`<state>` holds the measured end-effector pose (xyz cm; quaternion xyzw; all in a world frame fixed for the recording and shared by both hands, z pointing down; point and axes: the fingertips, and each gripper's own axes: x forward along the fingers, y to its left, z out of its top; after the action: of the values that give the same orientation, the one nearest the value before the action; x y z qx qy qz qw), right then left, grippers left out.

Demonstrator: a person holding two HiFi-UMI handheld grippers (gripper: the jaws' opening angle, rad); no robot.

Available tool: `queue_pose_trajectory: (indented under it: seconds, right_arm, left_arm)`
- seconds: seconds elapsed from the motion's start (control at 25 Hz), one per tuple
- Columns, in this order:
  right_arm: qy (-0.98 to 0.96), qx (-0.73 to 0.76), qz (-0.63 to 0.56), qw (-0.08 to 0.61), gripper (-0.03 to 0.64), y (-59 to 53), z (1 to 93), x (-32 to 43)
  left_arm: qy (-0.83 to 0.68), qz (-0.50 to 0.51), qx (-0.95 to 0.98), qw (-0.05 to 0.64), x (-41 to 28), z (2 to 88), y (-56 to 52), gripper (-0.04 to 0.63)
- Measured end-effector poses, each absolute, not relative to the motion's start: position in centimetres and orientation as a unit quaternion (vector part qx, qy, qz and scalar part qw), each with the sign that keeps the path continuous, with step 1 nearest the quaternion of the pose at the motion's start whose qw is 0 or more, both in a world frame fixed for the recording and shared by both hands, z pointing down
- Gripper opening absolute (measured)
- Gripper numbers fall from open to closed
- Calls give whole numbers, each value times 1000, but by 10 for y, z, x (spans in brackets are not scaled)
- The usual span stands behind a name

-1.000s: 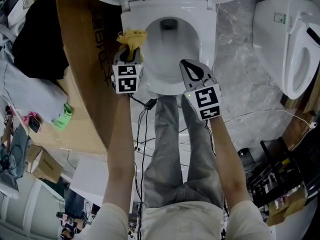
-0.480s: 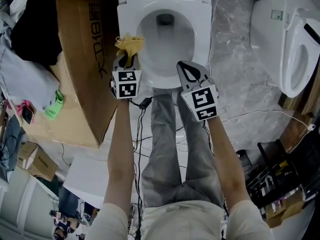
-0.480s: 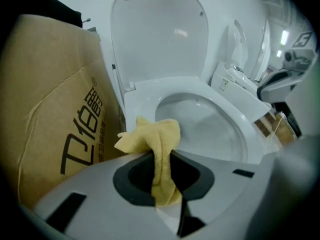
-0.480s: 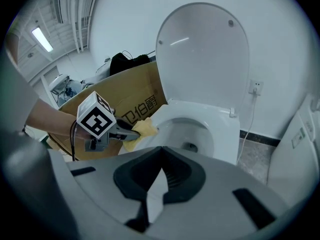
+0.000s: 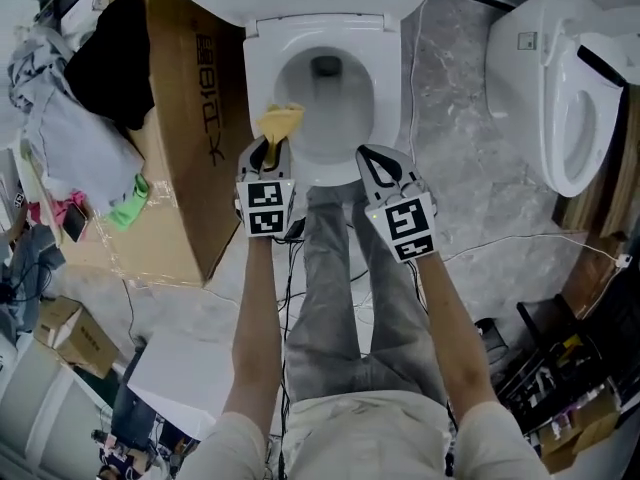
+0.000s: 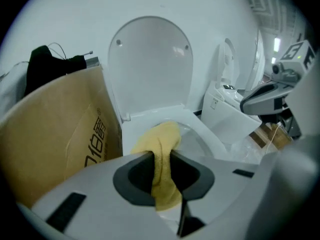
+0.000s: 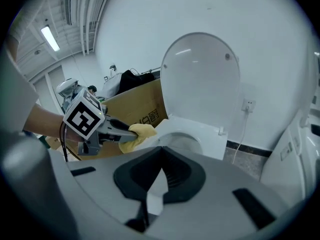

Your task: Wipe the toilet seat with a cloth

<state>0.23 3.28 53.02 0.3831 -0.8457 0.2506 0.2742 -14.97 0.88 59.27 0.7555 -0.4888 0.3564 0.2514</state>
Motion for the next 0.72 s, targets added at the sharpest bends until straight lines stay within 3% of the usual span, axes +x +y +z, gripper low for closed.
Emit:
queue_pose_trajectory:
  seconds: [0.72]
  right_arm:
    - [-881, 414, 160, 166, 6, 29, 291, 31]
  left_arm:
    - [-515, 245, 811, 131, -91, 314, 17, 81]
